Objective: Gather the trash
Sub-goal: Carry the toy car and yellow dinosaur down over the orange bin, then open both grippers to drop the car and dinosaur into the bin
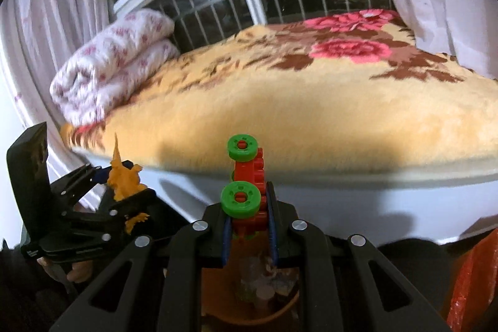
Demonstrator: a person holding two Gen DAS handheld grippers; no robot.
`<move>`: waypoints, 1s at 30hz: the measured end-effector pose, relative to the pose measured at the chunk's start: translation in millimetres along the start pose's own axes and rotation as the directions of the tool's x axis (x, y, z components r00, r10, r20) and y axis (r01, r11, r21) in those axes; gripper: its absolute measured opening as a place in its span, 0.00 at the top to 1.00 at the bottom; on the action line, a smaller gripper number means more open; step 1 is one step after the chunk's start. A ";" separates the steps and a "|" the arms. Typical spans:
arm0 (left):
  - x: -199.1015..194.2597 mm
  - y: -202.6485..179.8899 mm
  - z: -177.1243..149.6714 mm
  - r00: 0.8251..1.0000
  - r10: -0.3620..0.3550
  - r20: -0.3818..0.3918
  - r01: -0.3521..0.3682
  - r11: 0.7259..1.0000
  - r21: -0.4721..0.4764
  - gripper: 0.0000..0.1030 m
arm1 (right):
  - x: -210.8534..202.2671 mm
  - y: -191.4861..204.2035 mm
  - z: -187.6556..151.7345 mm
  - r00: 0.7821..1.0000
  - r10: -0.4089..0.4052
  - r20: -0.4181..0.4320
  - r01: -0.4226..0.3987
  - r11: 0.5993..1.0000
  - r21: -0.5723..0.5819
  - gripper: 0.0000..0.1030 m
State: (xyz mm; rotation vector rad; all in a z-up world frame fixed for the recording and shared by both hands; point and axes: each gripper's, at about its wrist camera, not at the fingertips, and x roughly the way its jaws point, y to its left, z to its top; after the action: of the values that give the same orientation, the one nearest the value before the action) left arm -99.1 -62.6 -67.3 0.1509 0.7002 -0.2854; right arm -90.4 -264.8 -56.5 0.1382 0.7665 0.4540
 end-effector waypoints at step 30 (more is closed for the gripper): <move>99.7 17.4 -69.2 0.934 0.016 -0.357 -0.038 0.998 -0.057 0.30 | 92.8 -2.7 -67.2 0.948 0.008 -0.320 0.017 0.997 0.077 0.83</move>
State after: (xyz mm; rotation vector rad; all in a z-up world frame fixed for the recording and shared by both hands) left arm -63.5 -50.7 -184.0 0.1537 1.0667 -0.2103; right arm -77.8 -228.8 -164.5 0.1384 1.1048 0.4471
